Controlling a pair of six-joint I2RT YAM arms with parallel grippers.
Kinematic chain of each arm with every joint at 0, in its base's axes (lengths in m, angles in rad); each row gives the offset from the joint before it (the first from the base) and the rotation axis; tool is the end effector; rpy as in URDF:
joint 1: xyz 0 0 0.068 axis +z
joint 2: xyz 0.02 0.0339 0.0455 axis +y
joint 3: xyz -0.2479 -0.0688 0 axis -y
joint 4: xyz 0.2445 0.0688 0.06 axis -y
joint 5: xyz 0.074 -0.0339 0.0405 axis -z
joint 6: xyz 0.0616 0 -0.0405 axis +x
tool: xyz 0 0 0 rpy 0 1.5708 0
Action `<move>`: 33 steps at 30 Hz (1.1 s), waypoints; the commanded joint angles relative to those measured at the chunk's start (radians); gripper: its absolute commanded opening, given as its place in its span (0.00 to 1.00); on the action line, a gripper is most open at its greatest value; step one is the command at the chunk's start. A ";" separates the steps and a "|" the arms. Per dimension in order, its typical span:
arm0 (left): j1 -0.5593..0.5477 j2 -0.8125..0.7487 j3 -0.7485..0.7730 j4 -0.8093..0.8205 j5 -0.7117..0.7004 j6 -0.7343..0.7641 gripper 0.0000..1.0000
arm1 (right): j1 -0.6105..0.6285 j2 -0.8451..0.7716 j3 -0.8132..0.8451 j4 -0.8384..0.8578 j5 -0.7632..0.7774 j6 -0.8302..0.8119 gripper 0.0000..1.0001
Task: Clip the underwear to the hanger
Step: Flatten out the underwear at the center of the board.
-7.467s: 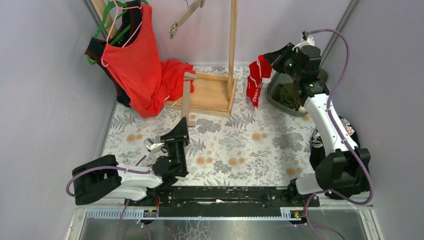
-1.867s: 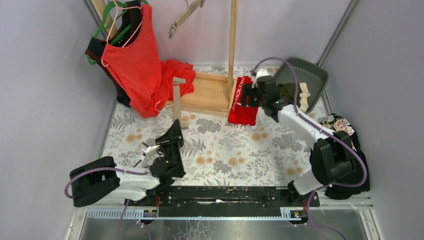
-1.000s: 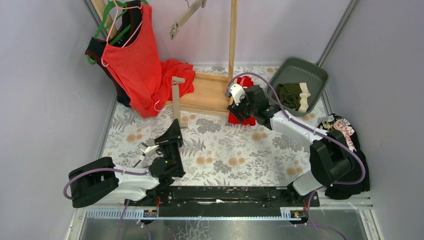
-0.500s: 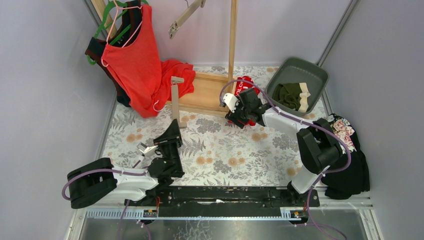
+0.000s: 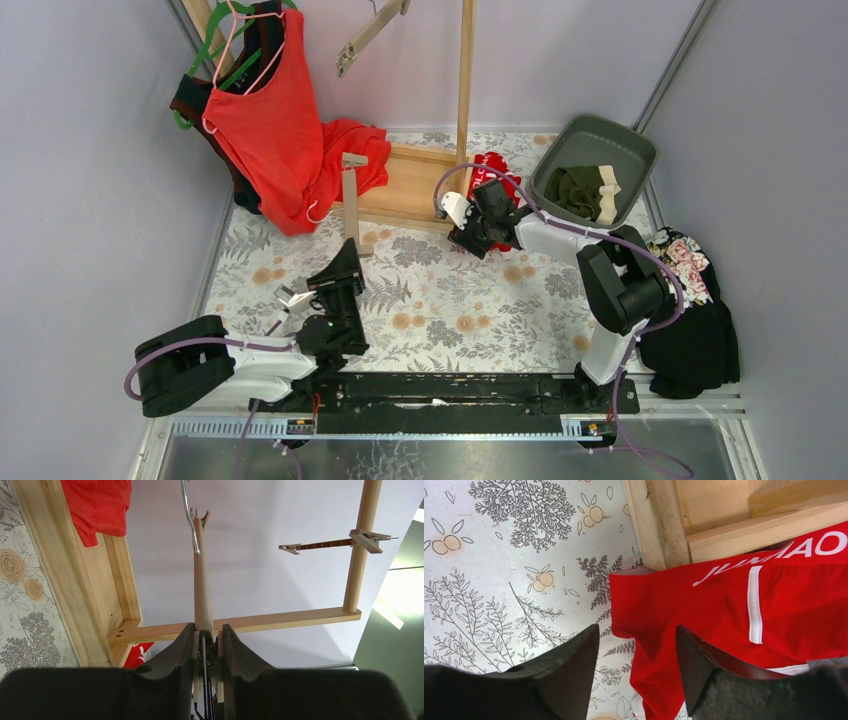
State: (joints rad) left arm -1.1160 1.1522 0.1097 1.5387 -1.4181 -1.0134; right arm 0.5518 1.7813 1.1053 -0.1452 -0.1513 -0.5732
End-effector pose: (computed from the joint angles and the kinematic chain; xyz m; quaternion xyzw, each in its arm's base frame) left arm 0.1283 -0.1238 0.1988 -0.5387 0.4166 -0.4088 0.6076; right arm 0.3289 0.2134 0.1510 -0.5183 0.7702 0.0664 0.3658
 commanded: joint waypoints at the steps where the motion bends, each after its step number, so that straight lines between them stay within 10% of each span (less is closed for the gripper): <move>1: 0.009 0.001 -0.008 0.059 -0.038 0.006 0.00 | 0.014 0.021 0.057 0.035 -0.015 -0.010 0.59; 19: 0.016 0.002 0.000 0.058 -0.032 0.018 0.00 | 0.032 -0.062 0.002 0.095 0.034 0.042 0.00; 28: 0.014 -0.054 0.080 0.036 0.039 0.110 0.00 | 0.156 -0.365 -0.227 0.286 0.137 0.124 0.00; 33: 0.015 -0.166 0.131 -0.244 0.068 -0.031 0.00 | 0.207 -0.396 -0.288 0.393 0.207 0.072 0.00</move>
State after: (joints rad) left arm -1.1057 1.0695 0.1848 1.4948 -1.3754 -0.9730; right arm 0.7265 1.4090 0.8593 0.0971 -0.0193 -0.4820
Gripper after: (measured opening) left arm 0.186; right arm 0.027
